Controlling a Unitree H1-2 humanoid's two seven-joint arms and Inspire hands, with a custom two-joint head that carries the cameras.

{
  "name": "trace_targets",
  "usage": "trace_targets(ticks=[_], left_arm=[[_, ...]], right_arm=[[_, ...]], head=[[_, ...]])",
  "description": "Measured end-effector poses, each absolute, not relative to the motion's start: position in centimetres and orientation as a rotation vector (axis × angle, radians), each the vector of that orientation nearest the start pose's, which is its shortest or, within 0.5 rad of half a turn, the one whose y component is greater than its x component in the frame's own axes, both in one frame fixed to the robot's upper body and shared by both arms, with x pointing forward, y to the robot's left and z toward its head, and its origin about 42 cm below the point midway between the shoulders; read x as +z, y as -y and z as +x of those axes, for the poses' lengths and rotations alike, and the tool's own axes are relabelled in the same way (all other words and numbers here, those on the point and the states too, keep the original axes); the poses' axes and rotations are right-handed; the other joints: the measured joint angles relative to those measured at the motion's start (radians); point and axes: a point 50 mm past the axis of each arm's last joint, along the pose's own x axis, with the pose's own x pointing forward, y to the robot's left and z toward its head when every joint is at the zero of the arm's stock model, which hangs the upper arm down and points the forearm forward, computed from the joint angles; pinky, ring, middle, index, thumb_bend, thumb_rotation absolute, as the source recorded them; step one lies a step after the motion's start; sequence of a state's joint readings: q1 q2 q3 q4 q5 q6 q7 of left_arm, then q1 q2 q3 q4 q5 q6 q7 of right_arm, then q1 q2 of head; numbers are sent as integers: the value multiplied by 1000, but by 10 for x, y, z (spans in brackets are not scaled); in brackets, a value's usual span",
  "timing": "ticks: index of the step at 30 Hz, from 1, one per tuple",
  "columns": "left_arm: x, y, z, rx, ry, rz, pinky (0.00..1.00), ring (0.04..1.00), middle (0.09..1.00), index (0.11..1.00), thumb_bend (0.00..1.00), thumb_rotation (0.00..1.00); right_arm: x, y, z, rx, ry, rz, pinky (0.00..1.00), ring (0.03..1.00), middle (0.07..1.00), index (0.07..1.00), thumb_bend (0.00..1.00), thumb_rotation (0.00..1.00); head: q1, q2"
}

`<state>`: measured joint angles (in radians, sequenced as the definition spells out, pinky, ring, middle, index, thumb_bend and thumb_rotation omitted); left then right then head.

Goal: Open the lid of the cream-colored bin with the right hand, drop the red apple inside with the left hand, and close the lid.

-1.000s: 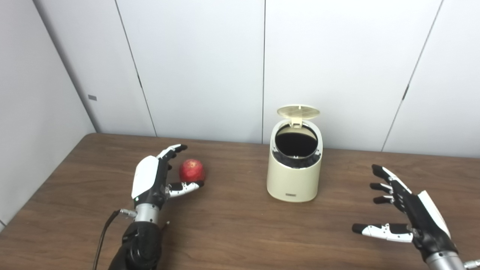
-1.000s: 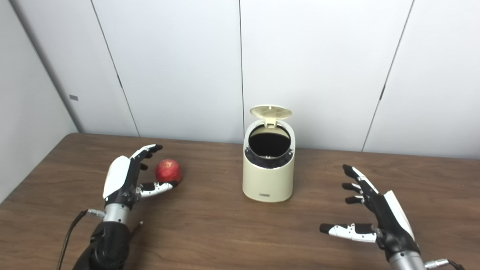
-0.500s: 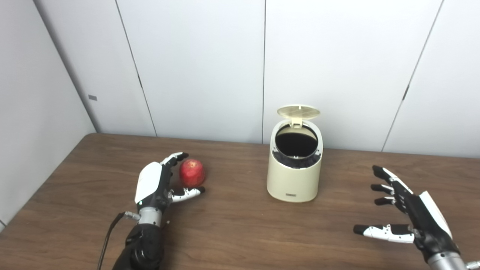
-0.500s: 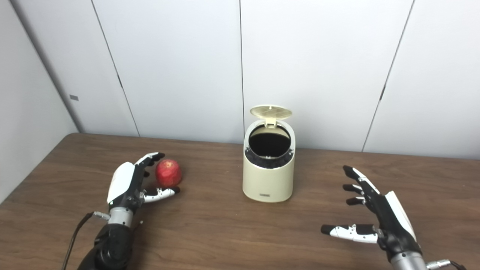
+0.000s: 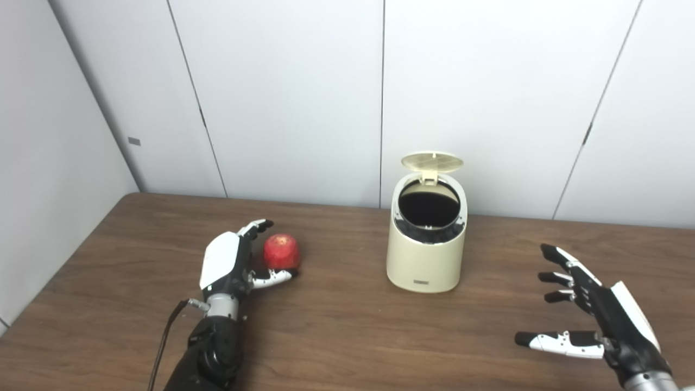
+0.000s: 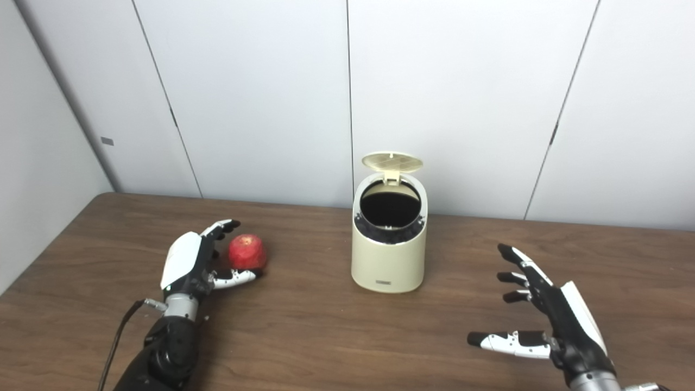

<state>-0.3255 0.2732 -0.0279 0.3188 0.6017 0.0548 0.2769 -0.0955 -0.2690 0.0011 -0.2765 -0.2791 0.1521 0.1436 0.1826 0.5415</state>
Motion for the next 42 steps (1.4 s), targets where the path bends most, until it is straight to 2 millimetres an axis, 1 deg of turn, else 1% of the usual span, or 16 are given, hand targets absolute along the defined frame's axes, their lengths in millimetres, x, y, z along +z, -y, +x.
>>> trace_targets(ticks=[4, 7, 9, 10, 11, 12, 13, 14, 15, 17, 20, 28, 34, 35, 38, 42], left_arm=[[135, -300, 390, 258, 81, 865, 649, 761, 770, 819, 825, 206], [134, -300, 393, 264, 89, 840, 596, 663, 663, 770, 814, 156], [134, -300, 394, 270, 101, 819, 558, 610, 609, 741, 807, 126], [134, -300, 394, 270, 106, 813, 544, 584, 569, 707, 797, 101], [134, -299, 394, 269, 110, 804, 540, 572, 550, 682, 790, 91], [134, -298, 394, 264, 114, 798, 535, 561, 520, 658, 672, 46], [133, -296, 394, 257, 121, 793, 514, 540, 500, 623, 600, 18], [132, -294, 394, 246, 129, 787, 488, 519, 476, 581, 560, 9], [131, -292, 394, 235, 135, 784, 474, 508, 464, 559, 539, 4], [130, -290, 394, 221, 146, 779, 414, 478, 466, 510, 527, 0], [129, -289, 394, 214, 151, 778, 382, 469, 460, 500, 524, 0], [128, -288, 394, 217, 156, 782, 383, 481, 472, 491, 524, 0], [126, -288, 391, 231, 184, 777, 371, 470, 460, 496, 525, 0], [127, -288, 389, 234, 192, 774, 368, 464, 459, 497, 525, 0], [137, -285, 384, 261, 259, 756, 364, 441, 445, 503, 523, 0], [167, -275, 382, 288, 412, 727, 366, 424, 438, 507, 522, 0]], right_arm=[[195, 273, 304, 97, 189, -564, 644, 792, 901, 878, 709, 99], [196, 273, 304, 97, 189, -569, 646, 794, 901, 882, 711, 99], [196, 273, 304, 97, 187, -569, 646, 795, 903, 881, 711, 103], [196, 273, 304, 98, 185, -568, 646, 795, 903, 879, 710, 101], [196, 273, 303, 98, 183, -568, 647, 793, 903, 879, 708, 102], [197, 273, 303, 97, 180, -568, 645, 791, 903, 880, 704, 103], [197, 273, 303, 96, 179, -569, 643, 790, 903, 881, 698, 102], [197, 273, 303, 95, 177, -570, 642, 789, 903, 881, 695, 101], [197, 273, 303, 94, 176, -571, 641, 788, 903, 881, 693, 101], [197, 272, 303, 94, 173, -571, 645, 790, 904, 883, 684, 90], [197, 273, 303, 92, 168, -572, 651, 793, 910, 882, 668, 100], [202, 273, 301, 89, 175, -580, 639, 787, 903, 878, 665, 96], [200, 273, 301, 92, 170, -581, 641, 779, 897, 880, 665, 115], [199, 272, 300, 94, 168, -581, 649, 782, 898, 882, 666, 113], [198, 271, 300, 95, 164, -578, 654, 784, 899, 882, 670, 133], [195, 267, 300, 97, 161, -567, 647, 781, 898, 881, 682, 213]], head=[[-2, 5], [-2, 5], [-2, 5], [-2, 5], [3, 11], [3, 11], [5, 12], [3, 15], [3, 15], [3, 17], [5, 17], [6, 20], [2, 9], [-12, 0], [-21, -5], [-35, -11]])
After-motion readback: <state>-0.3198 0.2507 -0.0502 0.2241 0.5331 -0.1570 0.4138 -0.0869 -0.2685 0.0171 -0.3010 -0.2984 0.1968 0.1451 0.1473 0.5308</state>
